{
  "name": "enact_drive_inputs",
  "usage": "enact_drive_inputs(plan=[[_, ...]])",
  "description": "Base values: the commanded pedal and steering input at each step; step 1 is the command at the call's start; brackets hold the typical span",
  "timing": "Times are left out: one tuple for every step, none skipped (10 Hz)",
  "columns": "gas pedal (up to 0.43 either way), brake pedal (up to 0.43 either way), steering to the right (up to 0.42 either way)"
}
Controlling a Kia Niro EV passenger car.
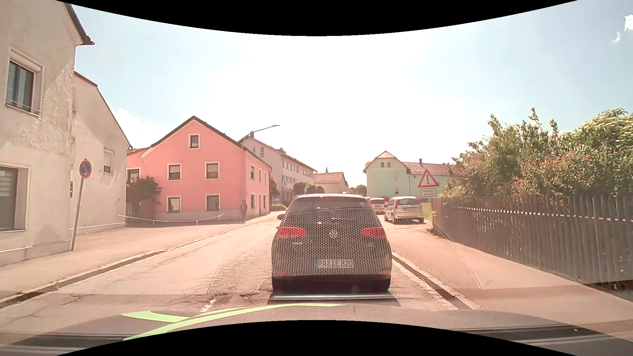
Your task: Follow the waypoints while adhering to traffic rules and regulations
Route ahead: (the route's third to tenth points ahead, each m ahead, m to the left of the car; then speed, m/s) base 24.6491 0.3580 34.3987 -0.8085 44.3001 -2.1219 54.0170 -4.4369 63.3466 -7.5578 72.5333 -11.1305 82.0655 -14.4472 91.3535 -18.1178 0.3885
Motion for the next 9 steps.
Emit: enact_drive_inputs(plan=[[0.0, 0.232, 0.018], [0.0, 0.226, 0.018], [0.0, 0.226, 0.018], [0.0, 0.226, 0.018], [0.0, 0.226, 0.018], [0.0, 0.226, 0.018], [0.0, 0.238, 0.018], [0.0, 0.244, 0.019], [0.0, 0.244, 0.019]])
